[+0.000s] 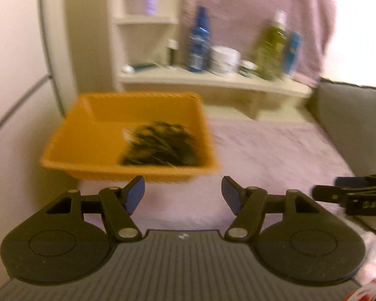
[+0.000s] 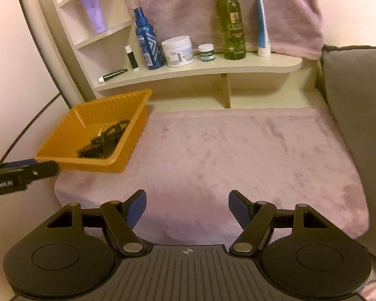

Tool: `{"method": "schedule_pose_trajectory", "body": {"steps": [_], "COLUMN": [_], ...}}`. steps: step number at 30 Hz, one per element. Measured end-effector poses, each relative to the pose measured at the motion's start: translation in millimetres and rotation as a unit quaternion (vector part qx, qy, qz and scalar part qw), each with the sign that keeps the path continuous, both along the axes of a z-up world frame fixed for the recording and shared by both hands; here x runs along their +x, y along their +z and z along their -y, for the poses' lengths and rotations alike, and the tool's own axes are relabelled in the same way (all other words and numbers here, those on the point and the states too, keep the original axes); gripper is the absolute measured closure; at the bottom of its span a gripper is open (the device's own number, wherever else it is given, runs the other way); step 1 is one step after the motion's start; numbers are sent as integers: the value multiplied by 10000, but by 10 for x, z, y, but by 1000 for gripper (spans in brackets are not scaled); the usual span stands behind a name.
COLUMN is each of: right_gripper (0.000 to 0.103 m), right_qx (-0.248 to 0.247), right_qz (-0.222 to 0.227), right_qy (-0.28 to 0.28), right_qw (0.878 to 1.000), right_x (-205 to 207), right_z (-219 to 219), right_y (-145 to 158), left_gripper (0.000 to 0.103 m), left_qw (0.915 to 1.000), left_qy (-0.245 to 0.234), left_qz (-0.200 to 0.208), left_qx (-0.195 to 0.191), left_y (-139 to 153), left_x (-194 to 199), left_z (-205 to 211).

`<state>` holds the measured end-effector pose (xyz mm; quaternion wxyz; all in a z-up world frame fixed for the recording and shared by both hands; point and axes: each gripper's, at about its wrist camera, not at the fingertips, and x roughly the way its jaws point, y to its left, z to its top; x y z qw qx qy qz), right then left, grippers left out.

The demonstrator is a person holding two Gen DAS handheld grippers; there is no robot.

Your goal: Organize jewelry

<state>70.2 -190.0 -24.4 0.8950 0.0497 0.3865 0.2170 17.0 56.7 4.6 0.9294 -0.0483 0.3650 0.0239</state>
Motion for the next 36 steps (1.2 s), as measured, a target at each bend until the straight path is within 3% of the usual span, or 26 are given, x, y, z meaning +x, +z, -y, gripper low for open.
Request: {"method": "schedule_pose_trajectory", "body": {"steps": [2,12,36], "right_gripper": [31,31,31], "right_qx": [3,-4,-20], "right_qz": [-10,-102,-123], "right_qy": [-61,-276,-220], "right_qw": [10000,9996,9997], "right_x": [-73,-196,-181], "right_z": [57,246,240], "right_y": [10,-26,-15], "left_gripper": [38,37,38], "left_qw": [9998,9978,9974], "left_qy": [-154,-599,-679], "left_qz": [-102,-268,-228], "left_qx": [-117,59,76], "left_y": [-28,-143,-132], "left_x": [7,-49,-80], "left_z": [148,578,623]}}
